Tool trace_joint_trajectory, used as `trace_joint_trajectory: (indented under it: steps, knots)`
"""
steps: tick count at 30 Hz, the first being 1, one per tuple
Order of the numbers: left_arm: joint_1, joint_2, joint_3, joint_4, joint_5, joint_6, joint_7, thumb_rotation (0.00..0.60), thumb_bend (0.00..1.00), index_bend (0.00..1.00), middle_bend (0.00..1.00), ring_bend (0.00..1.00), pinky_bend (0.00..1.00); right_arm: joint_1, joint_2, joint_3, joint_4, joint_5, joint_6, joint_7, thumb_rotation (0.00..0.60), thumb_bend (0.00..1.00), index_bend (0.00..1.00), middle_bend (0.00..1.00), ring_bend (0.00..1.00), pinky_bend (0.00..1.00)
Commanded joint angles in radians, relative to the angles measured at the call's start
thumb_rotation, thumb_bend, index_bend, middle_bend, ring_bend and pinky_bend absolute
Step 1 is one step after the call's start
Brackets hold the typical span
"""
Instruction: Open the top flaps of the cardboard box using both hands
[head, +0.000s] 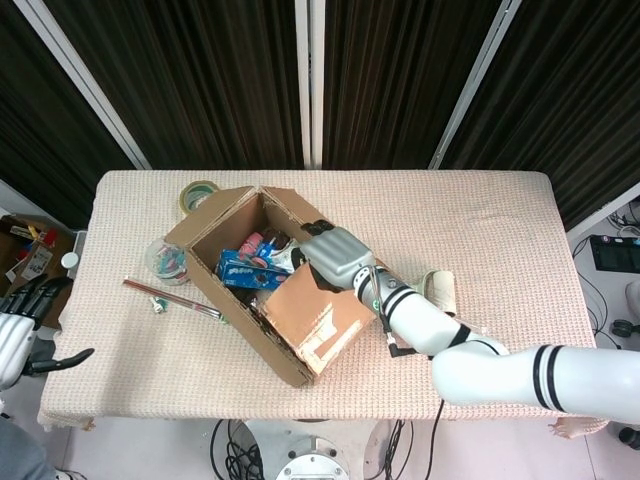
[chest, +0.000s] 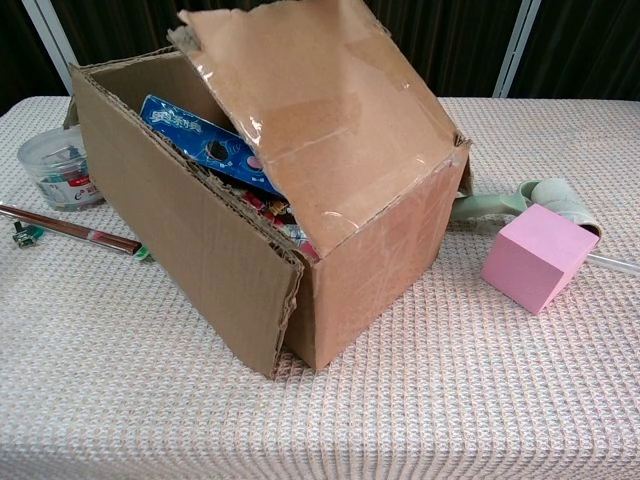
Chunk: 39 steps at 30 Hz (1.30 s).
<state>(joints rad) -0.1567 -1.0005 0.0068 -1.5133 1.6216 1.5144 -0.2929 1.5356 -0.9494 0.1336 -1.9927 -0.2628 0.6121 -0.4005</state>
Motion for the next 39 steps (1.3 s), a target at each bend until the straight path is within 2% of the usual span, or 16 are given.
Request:
trace_joint_trajectory:
  steps: [1, 15, 24, 27, 30, 35, 39]
  knots:
    - [-0.004, 0.003, -0.003, -0.009, -0.001, -0.006, 0.001, 0.195, 0.0, 0.11, 0.13, 0.06, 0.15, -0.027, 0.069, 0.005, -0.059, -0.051, -0.025, 0.027, 0.6, 1.0, 0.39, 0.46, 0.0, 0.0]
    - [-0.022, 0.015, -0.011, -0.071, 0.01, -0.024, 0.021, 0.19, 0.0, 0.11, 0.13, 0.06, 0.15, -0.189, 0.291, 0.075, -0.269, -0.333, -0.043, 0.141, 0.6, 1.0, 0.34, 0.46, 0.0, 0.0]
    - [-0.03, 0.021, -0.015, -0.098, 0.012, -0.032, 0.026, 0.189, 0.0, 0.11, 0.13, 0.06, 0.15, -0.325, 0.42, 0.138, -0.361, -0.515, -0.033, 0.24, 0.6, 1.0, 0.33, 0.46, 0.0, 0.0]
    - [-0.03, 0.022, -0.02, -0.103, 0.002, -0.031, 0.019, 0.191, 0.0, 0.11, 0.13, 0.06, 0.15, -0.371, 0.464, 0.164, -0.363, -0.586, -0.066, 0.294, 0.6, 1.0, 0.33, 0.47, 0.01, 0.0]
    - [-0.029, 0.023, -0.022, -0.108, -0.009, -0.036, 0.002, 0.17, 0.0, 0.11, 0.13, 0.06, 0.15, -0.425, 0.503, 0.197, -0.363, -0.673, -0.111, 0.371, 0.6, 1.0, 0.32, 0.5, 0.04, 0.0]
    - [-0.029, 0.022, -0.019, -0.109, -0.006, -0.04, 0.004, 0.168, 0.0, 0.11, 0.13, 0.06, 0.15, -0.507, 0.567, 0.257, -0.363, -0.819, -0.202, 0.522, 0.6, 1.0, 0.31, 0.61, 0.14, 0.0]
    - [-0.031, 0.024, -0.022, -0.115, -0.004, -0.04, 0.008, 0.169, 0.0, 0.11, 0.13, 0.06, 0.15, -0.589, 0.603, 0.302, -0.363, -0.971, -0.193, 0.638, 0.6, 1.0, 0.3, 0.7, 0.22, 0.0]
